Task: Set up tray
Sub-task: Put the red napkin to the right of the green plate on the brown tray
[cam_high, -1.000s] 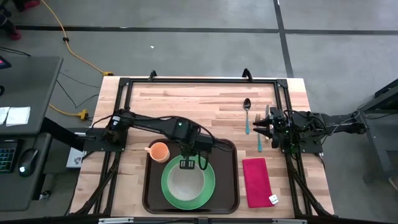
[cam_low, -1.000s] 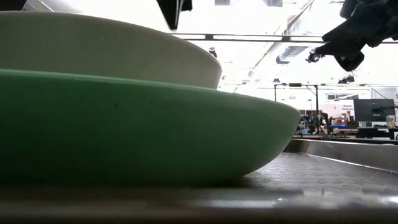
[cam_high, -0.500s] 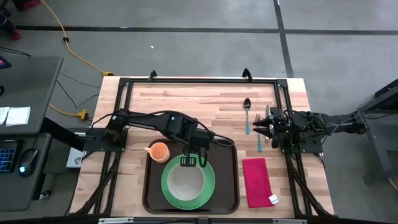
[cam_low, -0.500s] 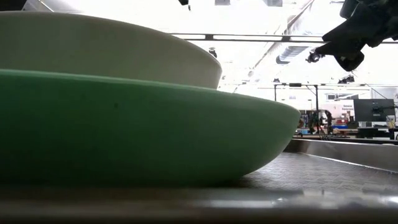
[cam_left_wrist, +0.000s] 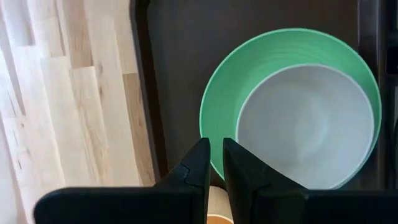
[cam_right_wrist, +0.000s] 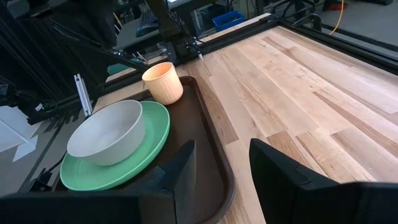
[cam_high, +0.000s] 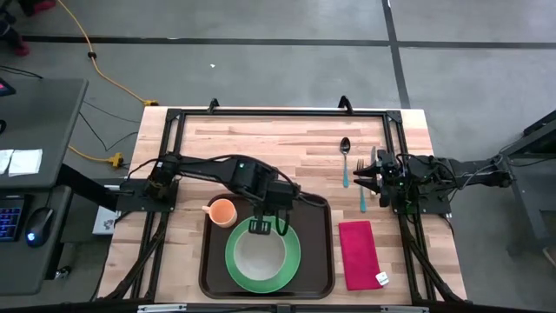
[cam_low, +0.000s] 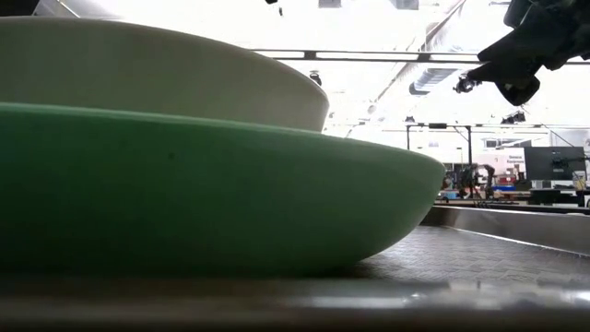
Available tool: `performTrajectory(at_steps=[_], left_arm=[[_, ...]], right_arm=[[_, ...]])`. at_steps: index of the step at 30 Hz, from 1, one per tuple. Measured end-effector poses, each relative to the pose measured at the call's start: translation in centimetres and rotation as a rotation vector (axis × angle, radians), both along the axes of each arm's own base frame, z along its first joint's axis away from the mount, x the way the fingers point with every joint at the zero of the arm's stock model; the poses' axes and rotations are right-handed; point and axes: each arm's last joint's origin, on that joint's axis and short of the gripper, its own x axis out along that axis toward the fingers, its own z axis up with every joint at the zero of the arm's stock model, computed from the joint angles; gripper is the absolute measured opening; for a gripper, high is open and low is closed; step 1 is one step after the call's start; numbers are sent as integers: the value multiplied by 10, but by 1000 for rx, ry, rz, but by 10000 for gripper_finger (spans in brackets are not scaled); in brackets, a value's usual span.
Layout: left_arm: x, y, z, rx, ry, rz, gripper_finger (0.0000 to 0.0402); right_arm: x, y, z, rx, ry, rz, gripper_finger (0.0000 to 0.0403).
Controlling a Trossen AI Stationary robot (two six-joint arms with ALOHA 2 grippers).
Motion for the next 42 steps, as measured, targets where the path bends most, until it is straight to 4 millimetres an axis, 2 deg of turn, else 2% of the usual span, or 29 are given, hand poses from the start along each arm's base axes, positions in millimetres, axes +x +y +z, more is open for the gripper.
performTrajectory(at_steps=[13, 26, 42], left_arm=[[-4, 2, 5, 40, -23, -5, 74], [-48, 10, 57, 133, -202, 51, 74], [-83, 18, 88, 152, -297, -35, 74]], right_arm=[[0, 0, 0, 8, -1, -2, 129], [0, 0, 0, 1, 0, 0, 129], [0, 0, 0, 5, -2, -16, 129]])
